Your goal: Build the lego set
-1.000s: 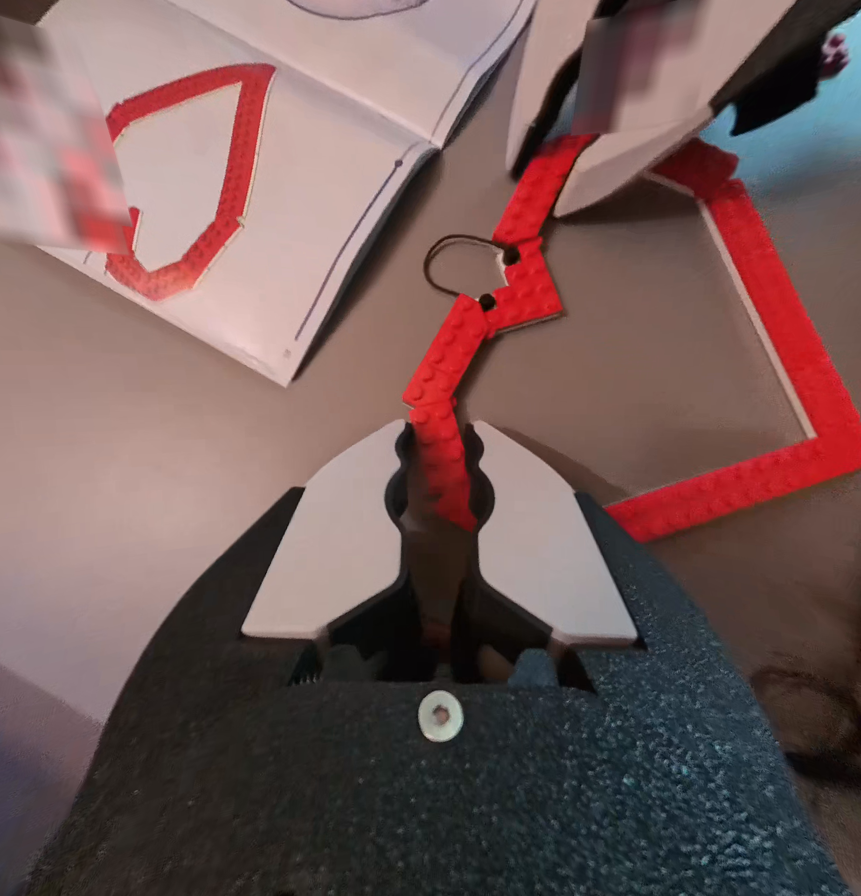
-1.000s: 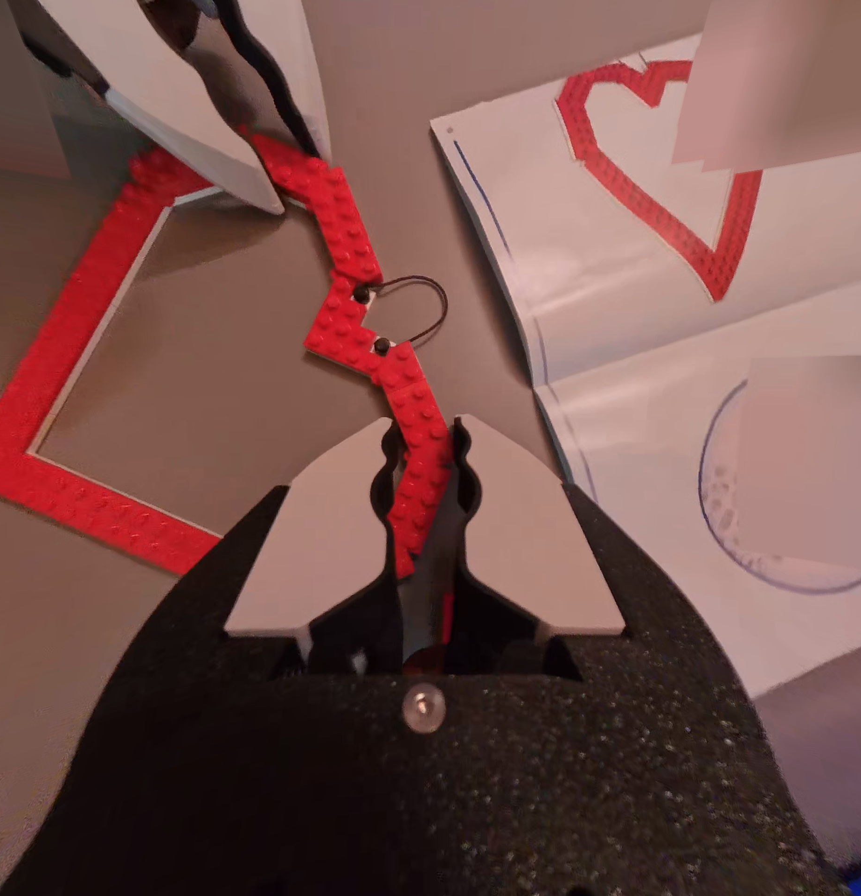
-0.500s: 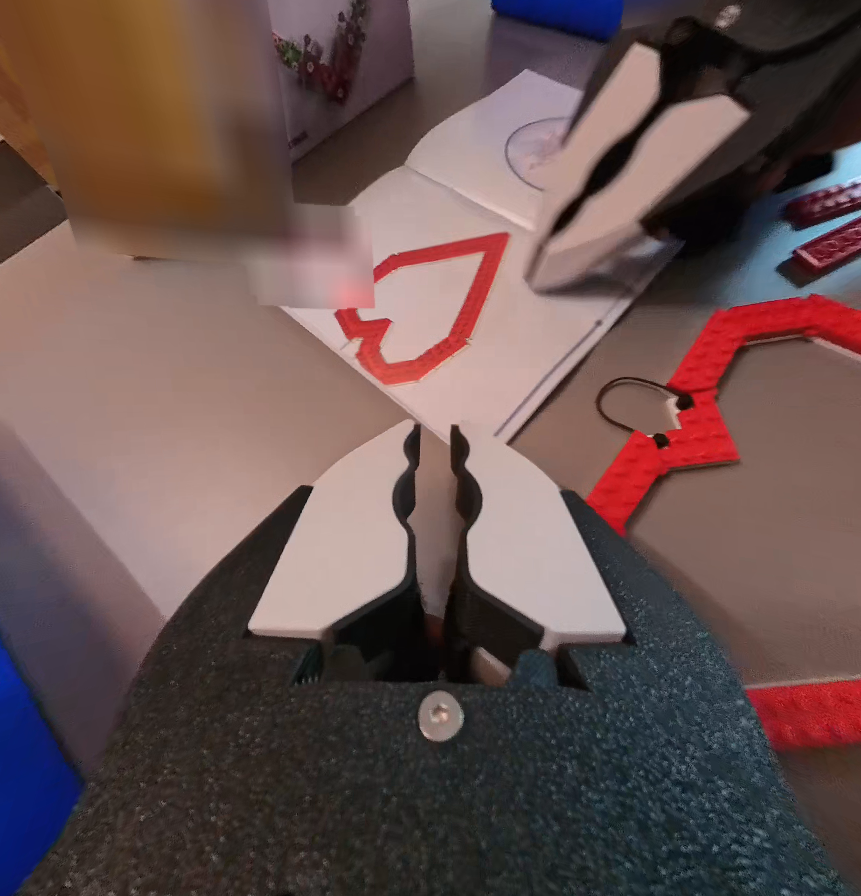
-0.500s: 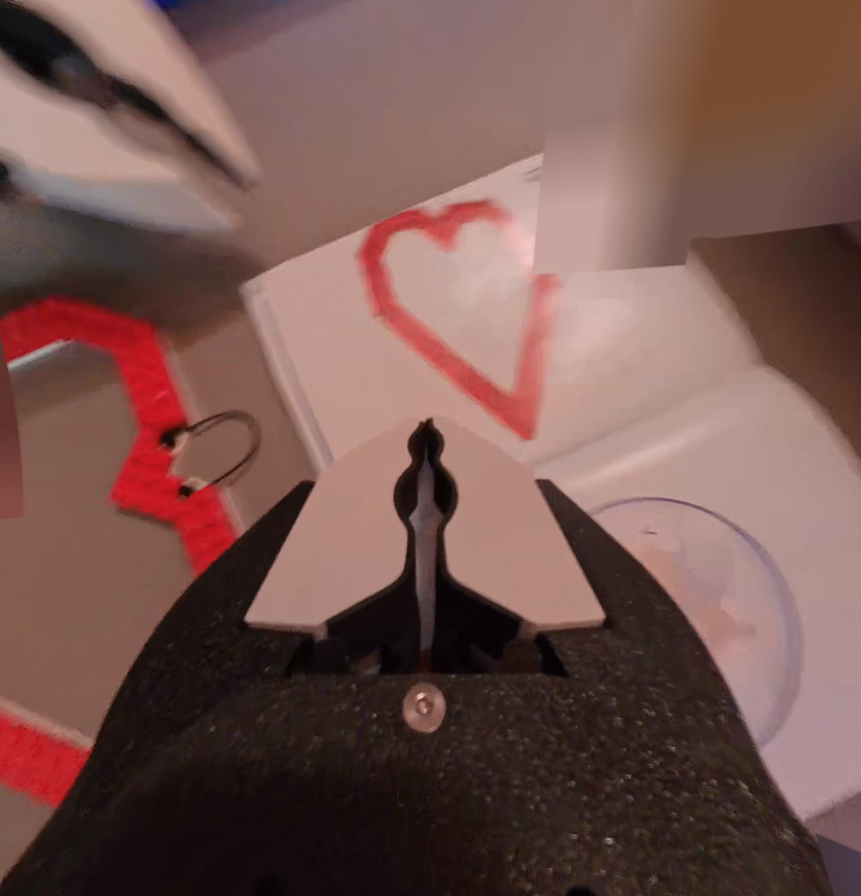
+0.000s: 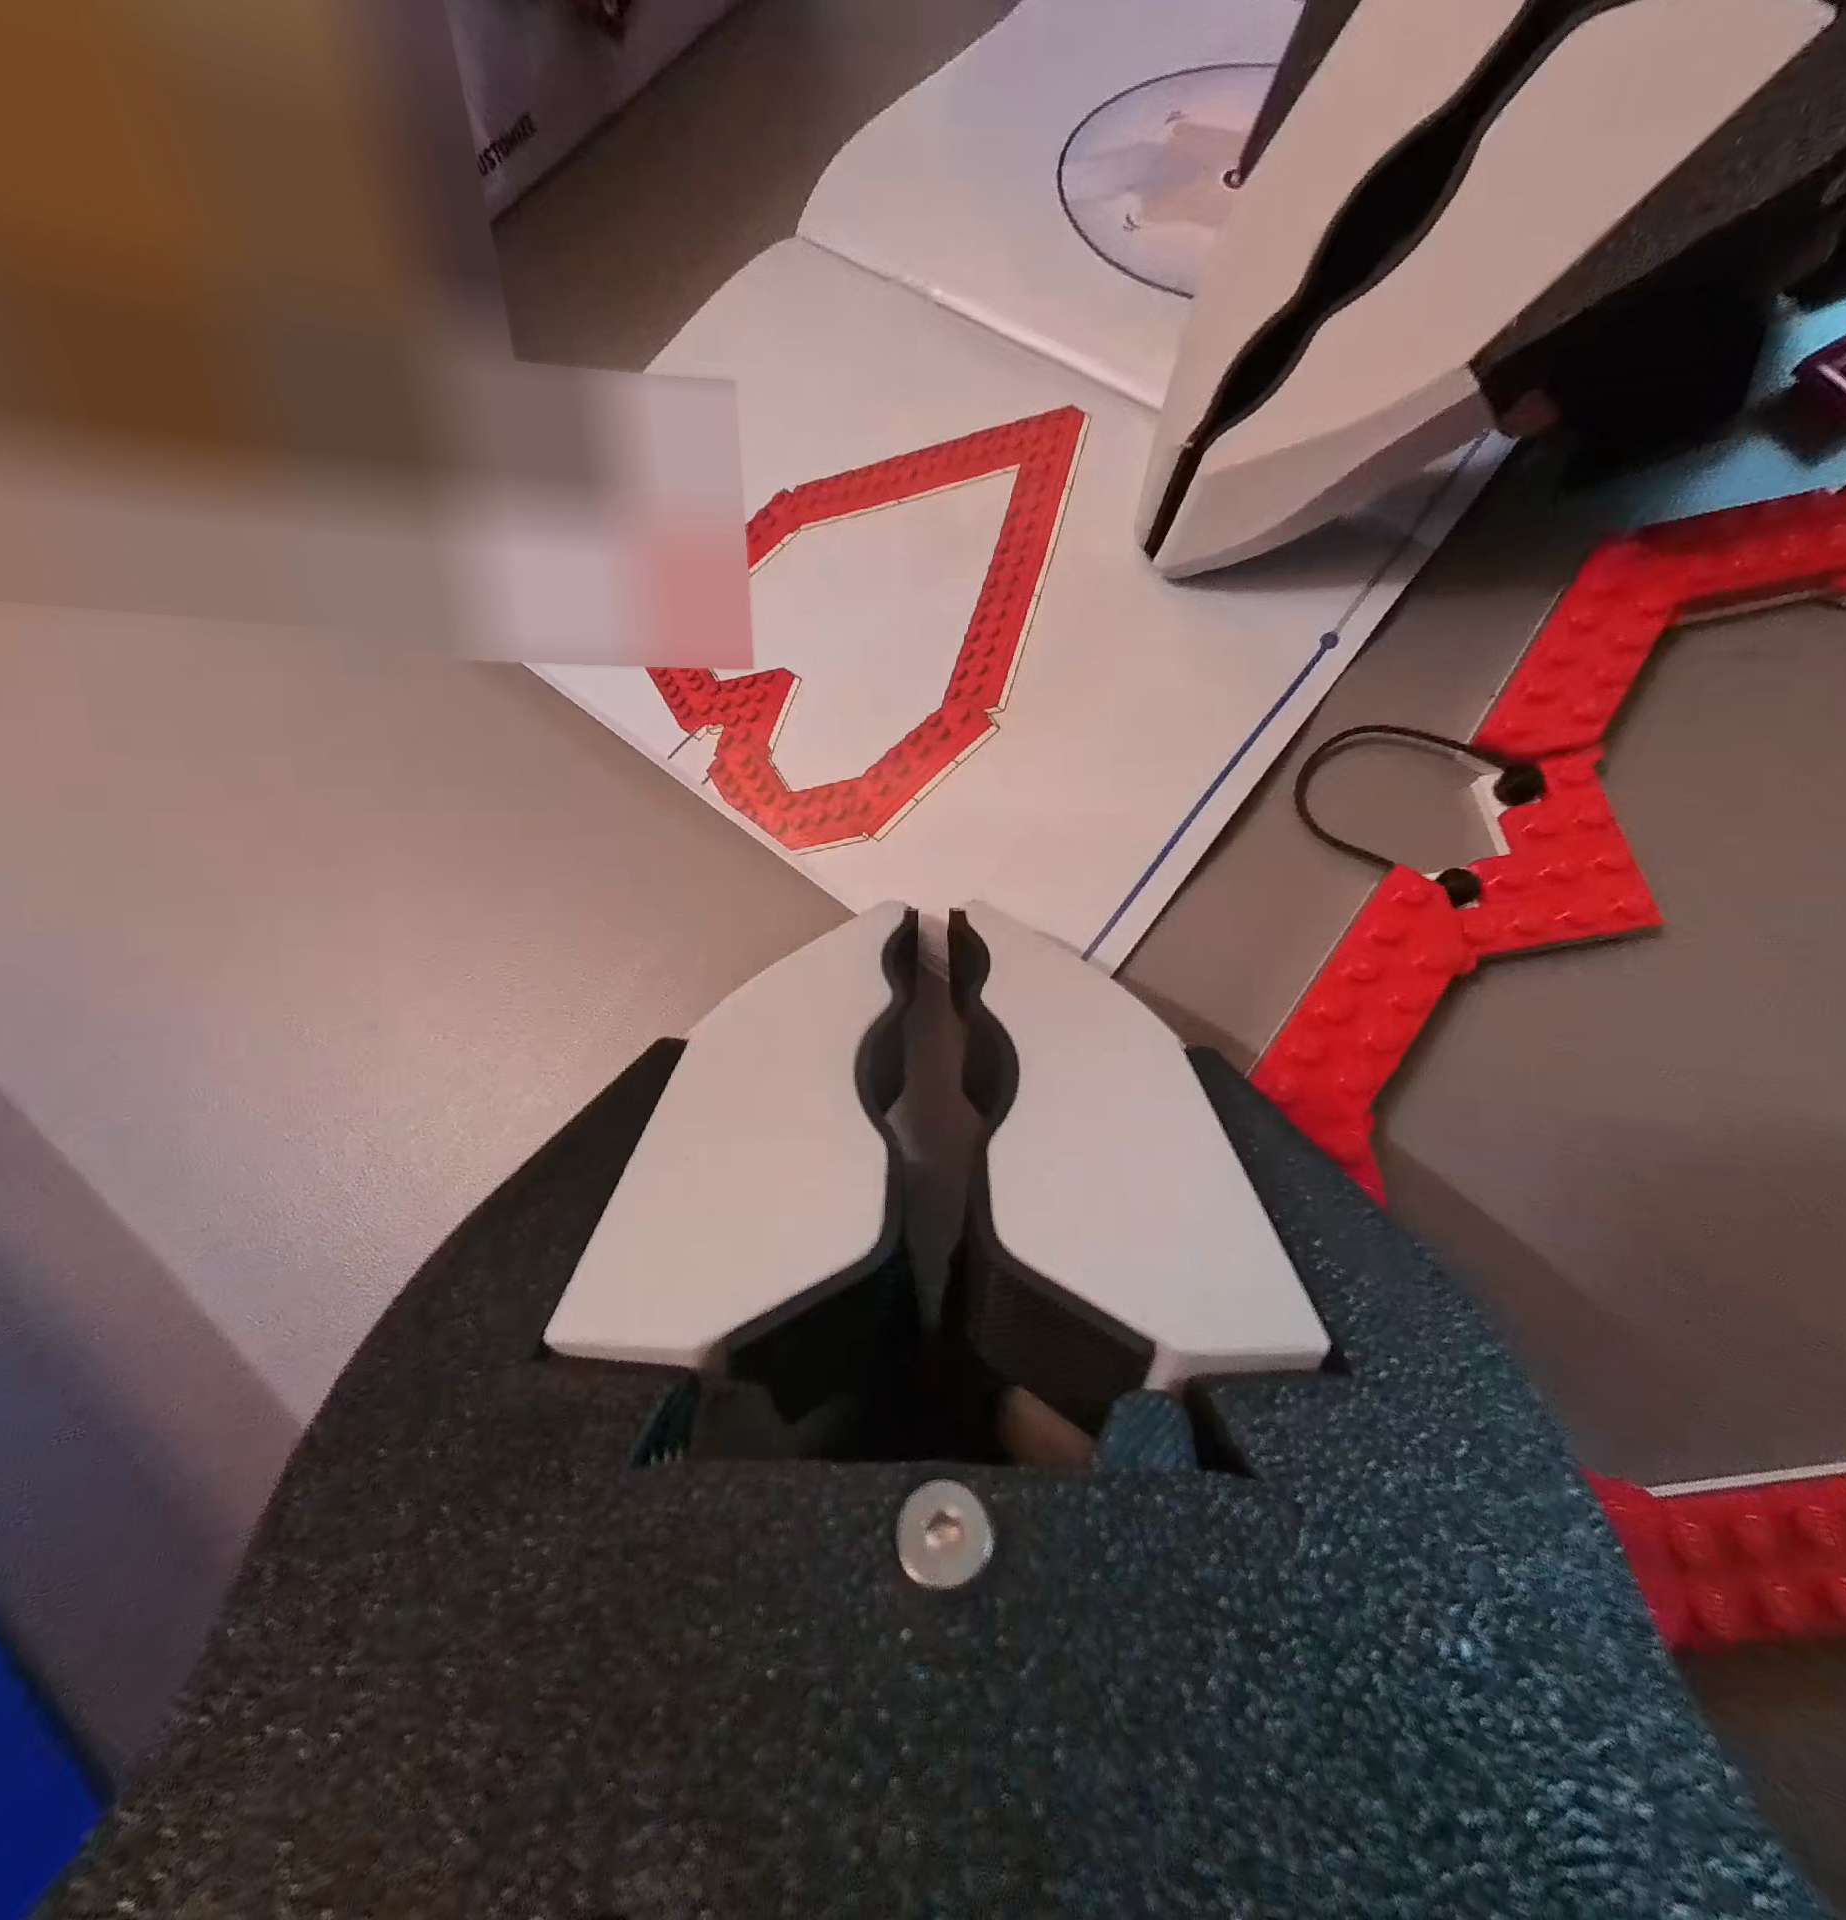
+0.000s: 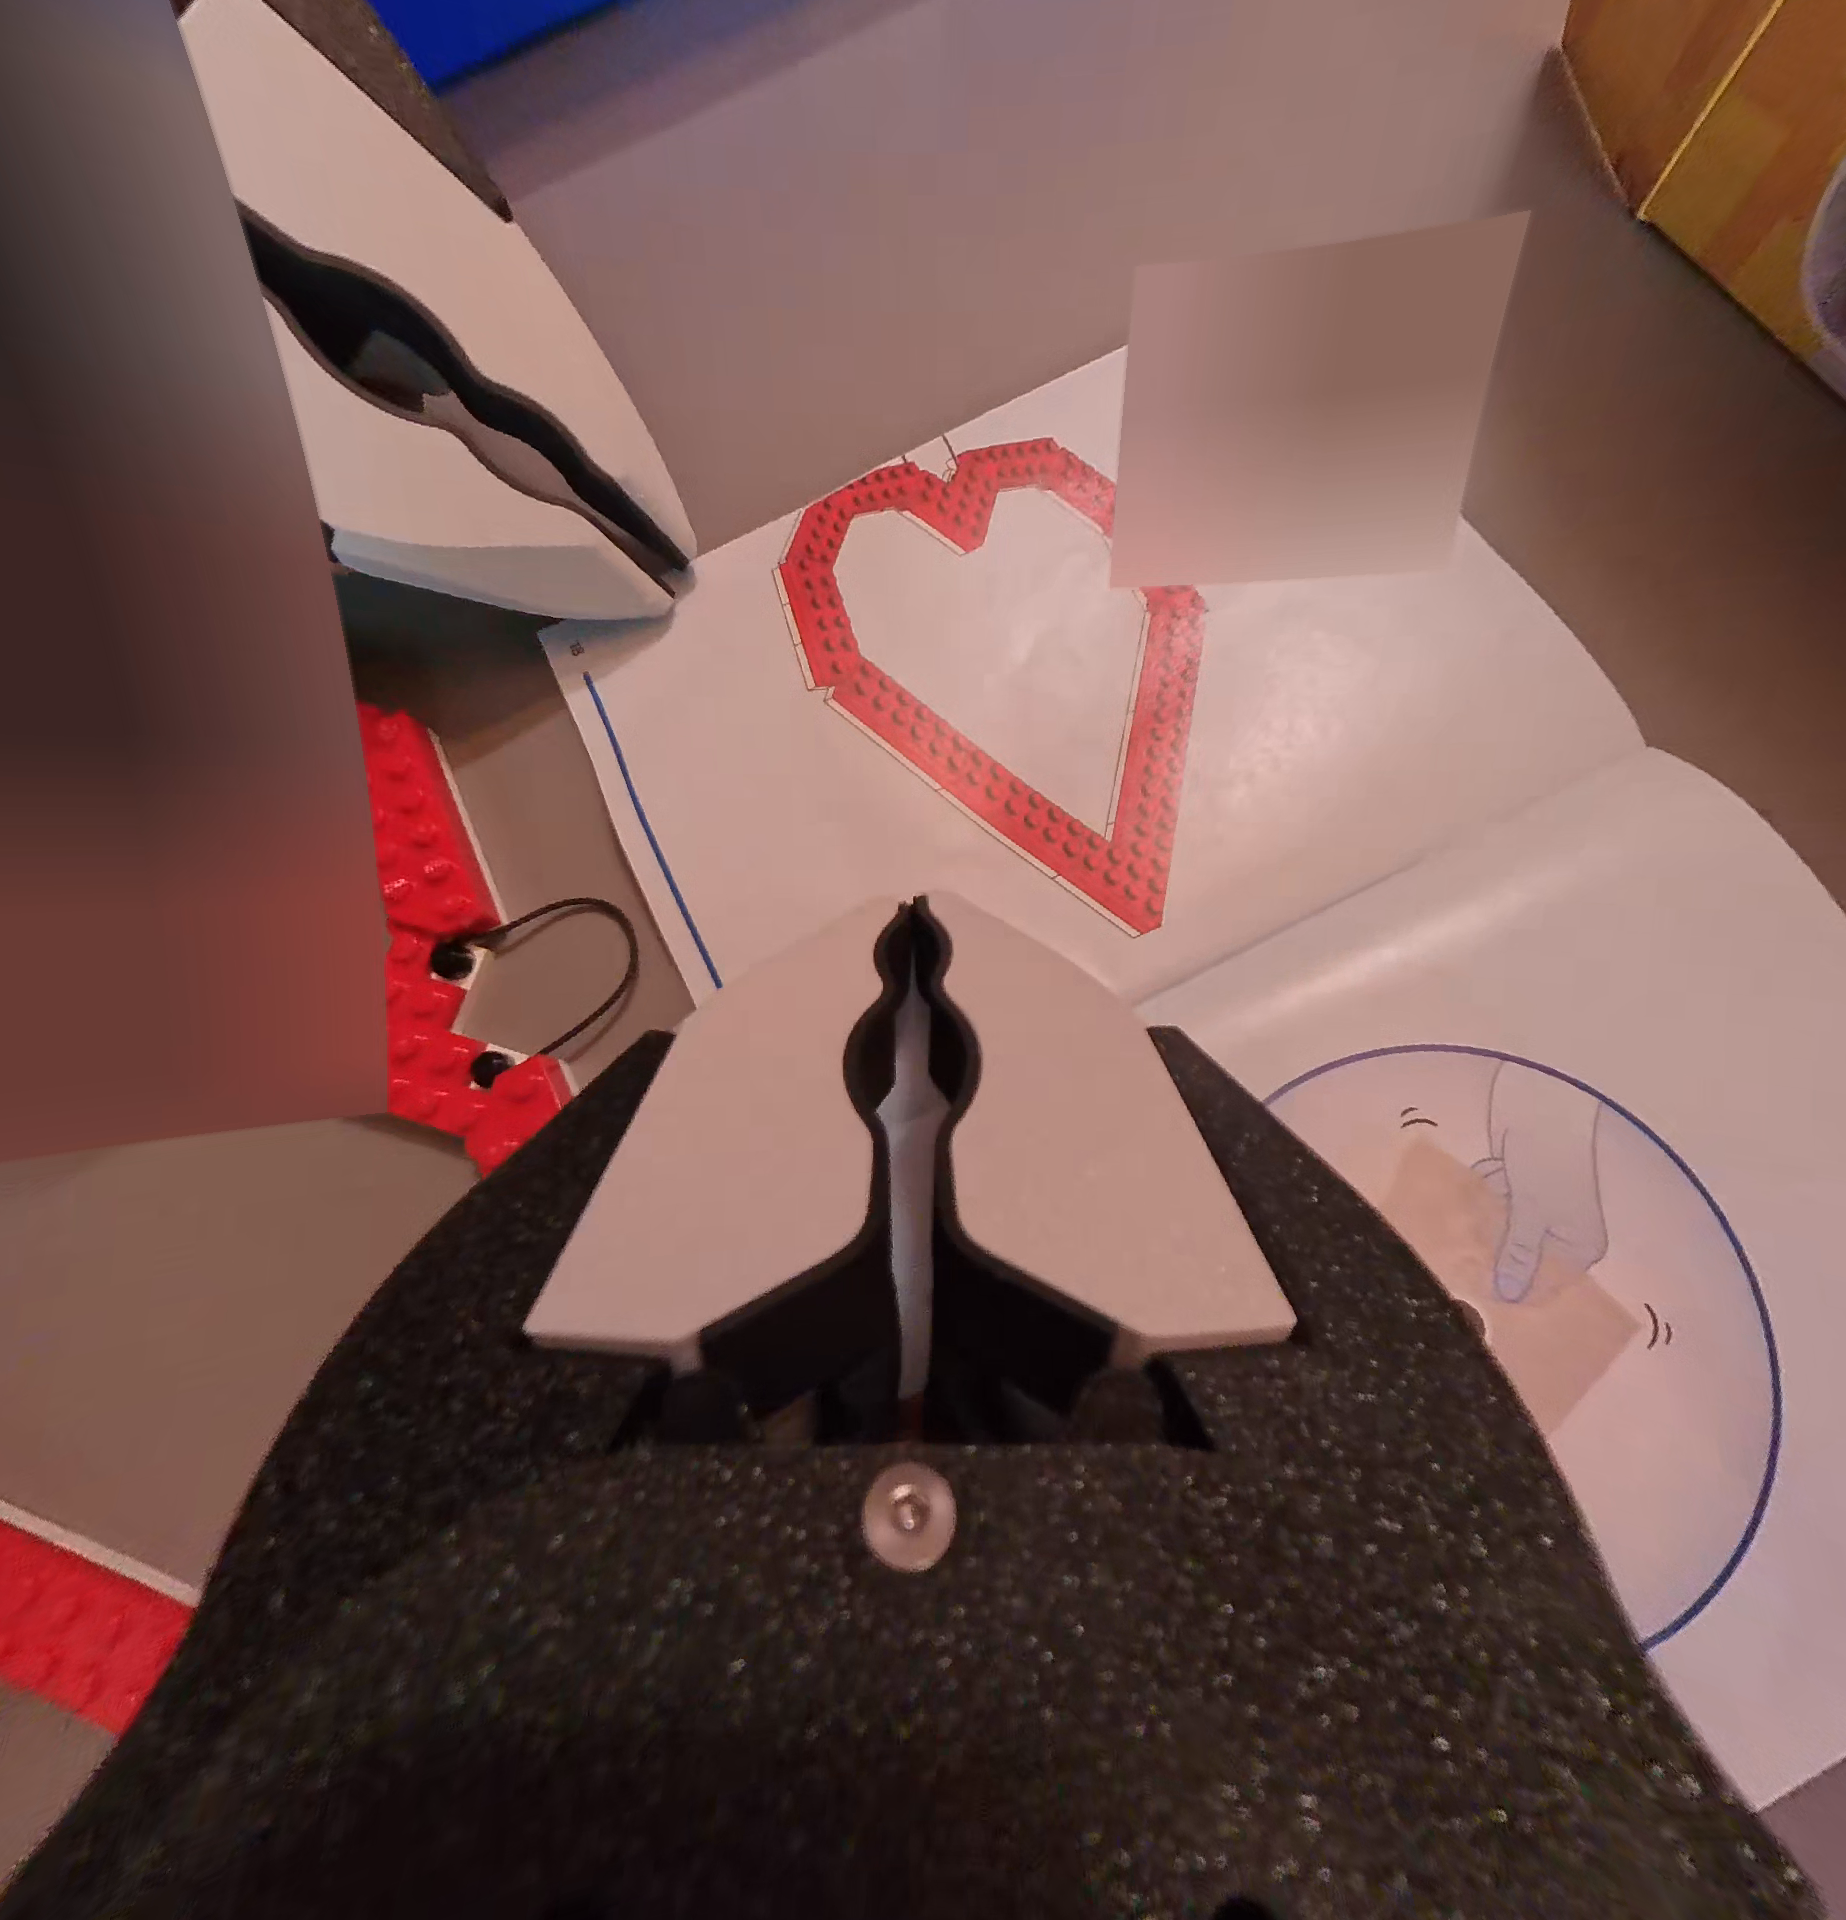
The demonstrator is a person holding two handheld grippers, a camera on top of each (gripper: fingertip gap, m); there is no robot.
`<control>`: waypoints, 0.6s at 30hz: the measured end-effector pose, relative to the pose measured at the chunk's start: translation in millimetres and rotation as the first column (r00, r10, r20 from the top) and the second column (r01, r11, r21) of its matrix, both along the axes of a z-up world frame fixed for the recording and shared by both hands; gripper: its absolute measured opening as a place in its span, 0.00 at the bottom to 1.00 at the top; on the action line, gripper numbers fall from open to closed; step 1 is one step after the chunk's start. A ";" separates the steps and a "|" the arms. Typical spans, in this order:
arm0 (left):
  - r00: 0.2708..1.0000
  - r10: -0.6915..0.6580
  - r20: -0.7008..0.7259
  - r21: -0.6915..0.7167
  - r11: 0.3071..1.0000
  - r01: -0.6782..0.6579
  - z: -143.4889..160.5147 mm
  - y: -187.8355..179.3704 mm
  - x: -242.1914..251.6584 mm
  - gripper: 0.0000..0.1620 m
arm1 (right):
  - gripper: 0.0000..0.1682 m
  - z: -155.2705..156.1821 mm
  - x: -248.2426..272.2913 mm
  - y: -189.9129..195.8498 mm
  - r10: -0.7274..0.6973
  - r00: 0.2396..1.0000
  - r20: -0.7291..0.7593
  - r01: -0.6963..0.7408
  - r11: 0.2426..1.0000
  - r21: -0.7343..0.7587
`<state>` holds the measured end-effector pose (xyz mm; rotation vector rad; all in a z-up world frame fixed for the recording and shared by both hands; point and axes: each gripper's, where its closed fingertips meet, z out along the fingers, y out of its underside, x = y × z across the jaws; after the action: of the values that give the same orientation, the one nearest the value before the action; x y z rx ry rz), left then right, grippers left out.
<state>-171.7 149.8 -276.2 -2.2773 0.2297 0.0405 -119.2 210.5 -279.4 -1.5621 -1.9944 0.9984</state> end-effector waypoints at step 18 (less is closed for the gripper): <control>0.998 -0.004 -0.061 0.013 1.000 0.004 0.4 0.2 0.6 0.03 | 0.09 47.8 61.6 15.0 -0.116 0.993 -0.021 0.117 0.981 0.152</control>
<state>-171.1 150.0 -275.9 -2.2644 0.2652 0.1093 -57.6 225.4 -231.5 -1.5654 -1.8991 0.7884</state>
